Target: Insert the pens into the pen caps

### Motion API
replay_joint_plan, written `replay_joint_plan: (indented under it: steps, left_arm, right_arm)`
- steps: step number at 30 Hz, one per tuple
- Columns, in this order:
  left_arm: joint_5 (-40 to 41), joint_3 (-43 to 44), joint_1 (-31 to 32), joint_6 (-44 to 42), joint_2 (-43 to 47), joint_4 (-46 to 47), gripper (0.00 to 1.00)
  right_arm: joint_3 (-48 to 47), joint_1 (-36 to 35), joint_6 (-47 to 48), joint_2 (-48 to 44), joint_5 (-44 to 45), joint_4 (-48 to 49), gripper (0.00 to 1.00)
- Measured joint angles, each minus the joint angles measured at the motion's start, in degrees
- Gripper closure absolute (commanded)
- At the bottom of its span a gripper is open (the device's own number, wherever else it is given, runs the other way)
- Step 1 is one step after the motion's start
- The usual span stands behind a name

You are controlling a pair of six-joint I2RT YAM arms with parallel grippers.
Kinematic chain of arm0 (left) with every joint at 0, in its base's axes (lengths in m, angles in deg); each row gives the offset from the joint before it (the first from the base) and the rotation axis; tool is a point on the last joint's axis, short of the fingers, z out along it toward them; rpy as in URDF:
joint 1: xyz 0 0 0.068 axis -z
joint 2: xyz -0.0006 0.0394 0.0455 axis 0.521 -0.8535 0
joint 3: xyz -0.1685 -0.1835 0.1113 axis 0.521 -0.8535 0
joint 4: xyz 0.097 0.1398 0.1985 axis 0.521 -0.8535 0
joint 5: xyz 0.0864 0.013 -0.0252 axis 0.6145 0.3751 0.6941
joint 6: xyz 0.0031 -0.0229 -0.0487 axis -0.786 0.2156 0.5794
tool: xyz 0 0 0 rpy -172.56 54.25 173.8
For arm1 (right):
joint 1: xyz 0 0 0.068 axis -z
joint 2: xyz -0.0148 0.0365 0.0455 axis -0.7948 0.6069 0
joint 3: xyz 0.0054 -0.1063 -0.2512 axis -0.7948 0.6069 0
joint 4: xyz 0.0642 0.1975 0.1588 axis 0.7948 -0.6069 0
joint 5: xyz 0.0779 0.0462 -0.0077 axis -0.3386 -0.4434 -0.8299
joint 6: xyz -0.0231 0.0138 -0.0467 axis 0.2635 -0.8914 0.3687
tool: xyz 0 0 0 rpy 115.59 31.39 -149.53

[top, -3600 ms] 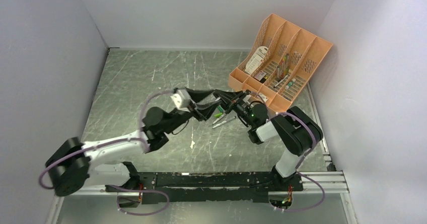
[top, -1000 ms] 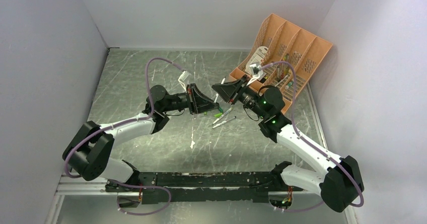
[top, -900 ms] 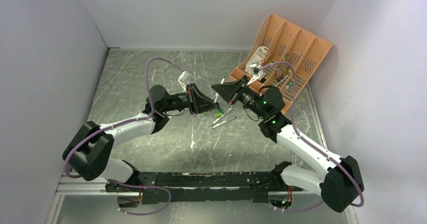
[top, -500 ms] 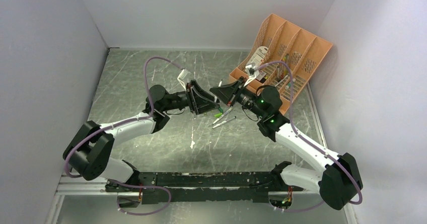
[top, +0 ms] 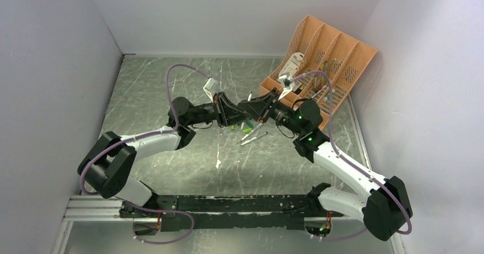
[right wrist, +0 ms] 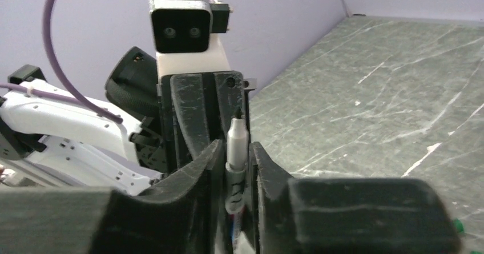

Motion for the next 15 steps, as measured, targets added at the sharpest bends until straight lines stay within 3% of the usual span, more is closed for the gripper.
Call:
replay_joint_plan:
  steps: [4, 9, 13, 15]
  left_arm:
    - [1.2, -0.4, -0.4, -3.0, 1.3, -4.0, 0.93]
    - [6.3, -4.9, -6.6, -6.3, 7.8, -11.4, 0.93]
    - [12.3, -7.8, -11.5, -8.3, 12.5, -17.2, 0.93]
    - [13.8, -8.1, -11.6, -9.6, 14.1, -20.0, 0.93]
  right_arm:
    - [0.4, -0.1, 0.8, -1.9, 3.3, -2.4, 0.6]
    - [-1.2, 1.4, 2.9, -5.6, 16.6, -14.7, 0.6]
    - [-5.3, 2.1, 6.8, -0.9, 23.5, -24.6, 0.93]
    - [-6.7, 0.9, 8.5, 2.6, 27.6, -28.3, 1.0]
